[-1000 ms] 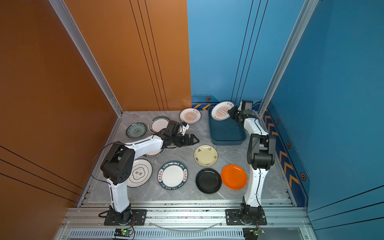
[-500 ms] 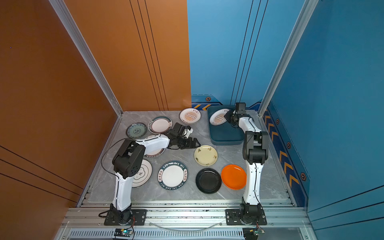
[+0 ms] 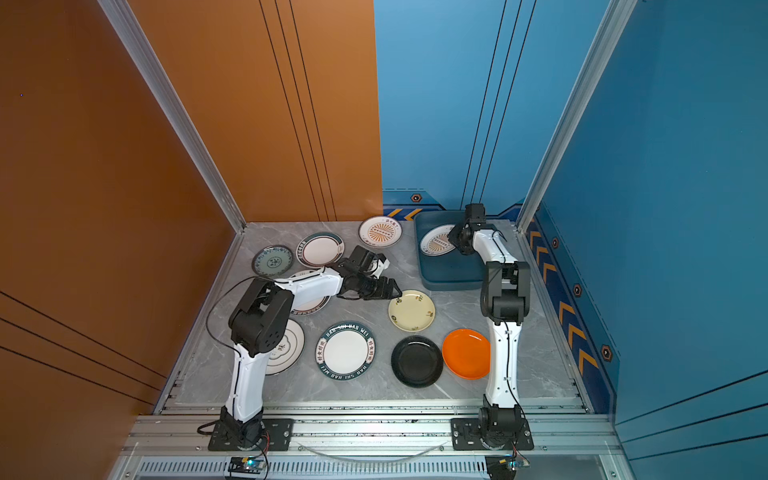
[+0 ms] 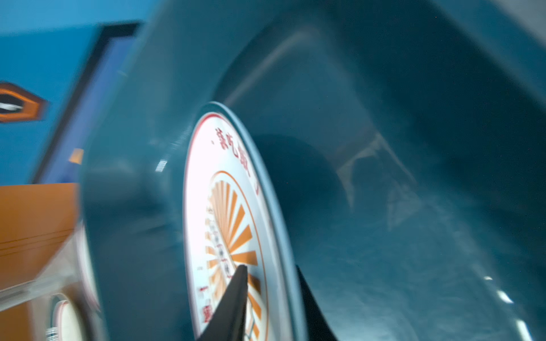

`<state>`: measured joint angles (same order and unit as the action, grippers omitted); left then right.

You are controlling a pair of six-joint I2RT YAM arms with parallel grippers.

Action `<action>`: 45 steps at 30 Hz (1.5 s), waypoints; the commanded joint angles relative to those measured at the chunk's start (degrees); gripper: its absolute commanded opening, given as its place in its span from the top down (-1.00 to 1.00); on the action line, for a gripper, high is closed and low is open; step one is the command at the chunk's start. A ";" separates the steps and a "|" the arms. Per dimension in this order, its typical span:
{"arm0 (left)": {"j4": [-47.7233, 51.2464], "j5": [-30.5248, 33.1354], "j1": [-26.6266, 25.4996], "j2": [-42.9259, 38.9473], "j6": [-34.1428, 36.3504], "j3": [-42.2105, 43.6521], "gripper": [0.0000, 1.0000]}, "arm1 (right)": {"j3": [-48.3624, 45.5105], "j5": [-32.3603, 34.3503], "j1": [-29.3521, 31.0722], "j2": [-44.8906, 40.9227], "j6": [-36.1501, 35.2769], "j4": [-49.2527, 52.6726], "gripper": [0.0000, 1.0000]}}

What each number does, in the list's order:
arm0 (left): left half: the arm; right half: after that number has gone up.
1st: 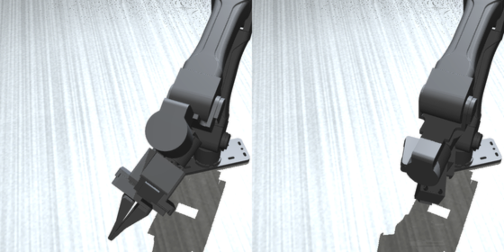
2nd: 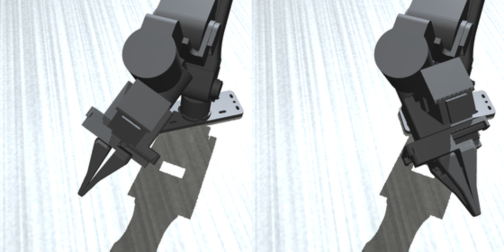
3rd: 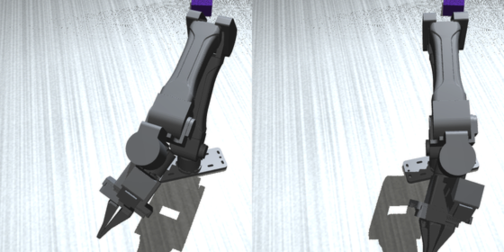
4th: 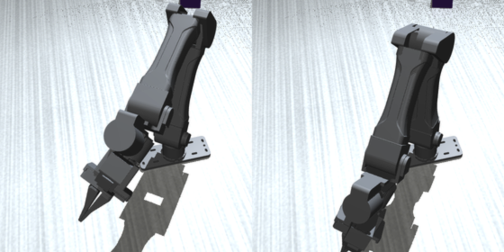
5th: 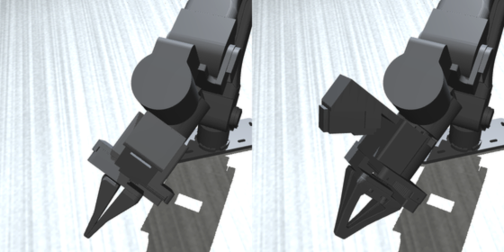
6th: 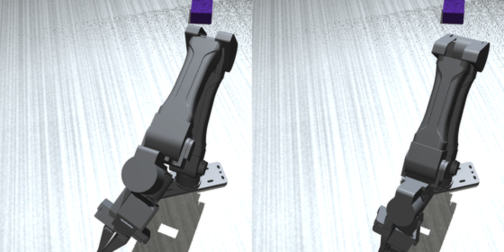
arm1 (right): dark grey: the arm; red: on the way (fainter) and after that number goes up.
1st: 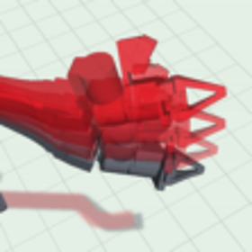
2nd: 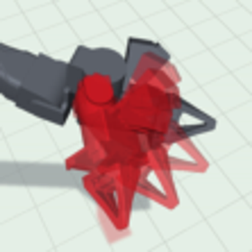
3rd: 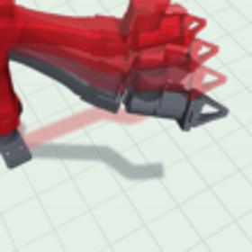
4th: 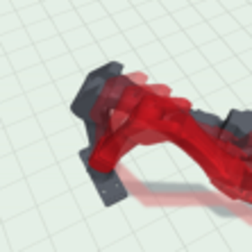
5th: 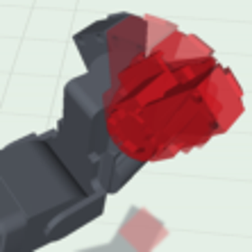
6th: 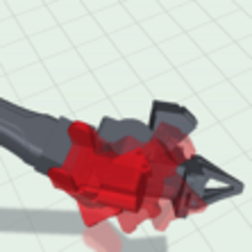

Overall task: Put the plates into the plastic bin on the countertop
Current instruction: 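Release the sunburst plate in the bin while left gripper grasps the cream plate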

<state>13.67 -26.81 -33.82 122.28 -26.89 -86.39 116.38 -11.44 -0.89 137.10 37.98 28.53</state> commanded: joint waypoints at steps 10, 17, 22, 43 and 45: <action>4.19 0.88 -2.01 2.80 2.82 -0.89 -0.34 | 5.98 10.44 1.76 4.04 -7.21 13.18 0.24; 3.06 -0.03 -2.12 3.93 1.72 -0.21 -0.04 | 8.28 11.58 3.16 5.43 -9.74 15.37 0.16; 2.35 -0.80 -2.45 4.56 1.15 -0.11 0.17 | 9.54 10.84 3.86 6.41 -10.24 15.37 0.10; -1.07 -2.83 -1.34 4.53 -0.69 1.77 1.00 | 3.34 20.49 4.58 -9.70 -14.13 17.79 -0.31; -1.63 -3.22 -0.83 3.69 -0.79 2.59 1.00 | -0.11 20.66 4.58 -14.30 -14.49 17.21 -0.31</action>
<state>10.44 -31.16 -35.24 125.91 -28.32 -85.91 119.39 6.81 3.75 129.43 24.97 44.53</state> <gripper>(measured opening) 0.071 0.653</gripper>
